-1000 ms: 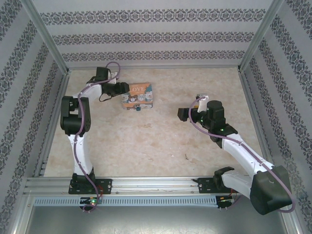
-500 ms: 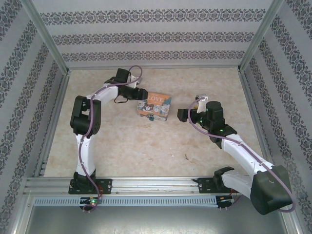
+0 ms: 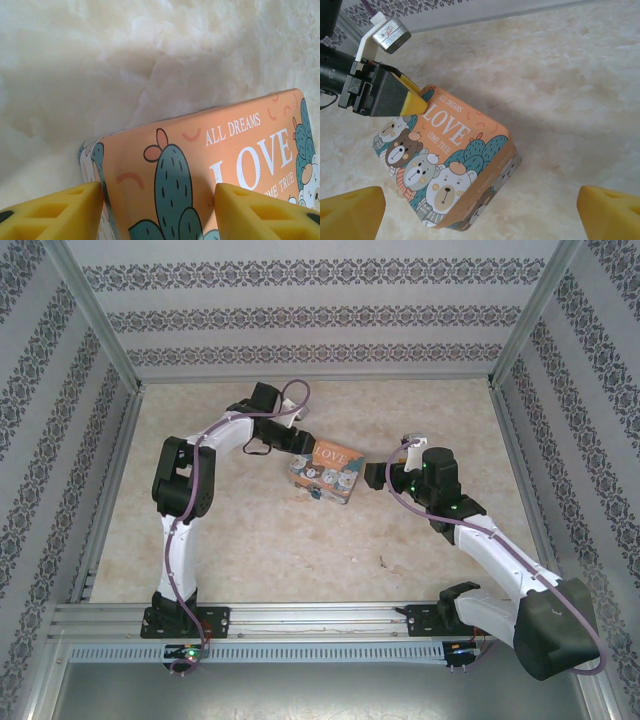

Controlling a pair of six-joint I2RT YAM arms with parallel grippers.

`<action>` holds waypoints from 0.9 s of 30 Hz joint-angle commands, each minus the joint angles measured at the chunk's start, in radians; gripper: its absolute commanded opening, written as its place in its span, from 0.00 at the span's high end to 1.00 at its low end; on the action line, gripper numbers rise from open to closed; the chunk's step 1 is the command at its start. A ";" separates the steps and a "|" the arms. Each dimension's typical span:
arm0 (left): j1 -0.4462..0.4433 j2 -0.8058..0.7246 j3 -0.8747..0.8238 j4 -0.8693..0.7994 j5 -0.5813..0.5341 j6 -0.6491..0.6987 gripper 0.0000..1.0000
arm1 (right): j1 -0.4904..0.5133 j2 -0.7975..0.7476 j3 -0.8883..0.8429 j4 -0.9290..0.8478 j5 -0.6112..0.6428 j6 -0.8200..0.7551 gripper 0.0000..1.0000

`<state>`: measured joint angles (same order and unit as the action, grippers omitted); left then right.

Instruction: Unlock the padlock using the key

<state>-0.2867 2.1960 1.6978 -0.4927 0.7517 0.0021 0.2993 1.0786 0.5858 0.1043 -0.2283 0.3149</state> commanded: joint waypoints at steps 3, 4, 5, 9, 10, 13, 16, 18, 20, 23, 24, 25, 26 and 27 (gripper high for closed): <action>-0.022 0.027 0.031 -0.084 0.005 0.056 0.37 | 0.013 0.010 0.014 -0.006 0.027 0.007 0.02; -0.022 0.024 0.036 -0.083 -0.008 0.052 0.37 | 0.014 0.011 0.019 -0.016 0.033 0.009 0.02; -0.023 0.018 0.040 -0.080 -0.017 0.048 0.36 | 0.014 0.011 0.026 -0.029 0.040 0.010 0.01; -0.019 -0.020 0.060 -0.048 -0.061 0.010 0.30 | 0.012 0.011 0.069 -0.103 0.076 0.025 0.02; -0.017 -0.034 0.066 -0.038 -0.077 -0.004 0.28 | 0.011 0.010 0.079 -0.120 0.080 0.028 0.02; -0.010 -0.066 0.100 -0.032 -0.124 -0.027 0.24 | 0.011 0.007 0.105 -0.171 0.083 0.040 0.02; -0.006 -0.107 0.121 -0.031 -0.162 -0.036 0.20 | 0.010 -0.005 0.127 -0.234 0.077 0.056 0.02; -0.005 -0.148 0.111 -0.022 -0.190 -0.040 0.19 | 0.010 -0.012 0.146 -0.295 0.068 0.065 0.02; -0.003 -0.201 0.072 0.005 -0.207 -0.048 0.19 | 0.009 -0.019 0.170 -0.377 0.065 0.075 0.04; -0.002 -0.314 -0.051 0.102 -0.222 -0.082 0.19 | 0.012 -0.023 0.202 -0.510 0.057 0.093 0.11; -0.002 -0.358 -0.107 0.147 -0.229 -0.098 0.18 | 0.013 -0.026 0.210 -0.550 0.049 0.099 0.13; -0.002 -0.404 -0.168 0.194 -0.239 -0.116 0.17 | 0.015 -0.031 0.213 -0.584 0.038 0.103 0.15; -0.002 -0.444 -0.221 0.237 -0.249 -0.131 0.17 | 0.017 -0.035 0.212 -0.608 0.027 0.104 0.16; -0.003 -0.491 -0.281 0.286 -0.260 -0.150 0.16 | 0.022 -0.040 0.211 -0.634 0.017 0.107 0.16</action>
<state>-0.2928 1.7958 1.5452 -0.3630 0.5343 -0.0860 0.3008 1.0634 0.7731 -0.3664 -0.1776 0.3981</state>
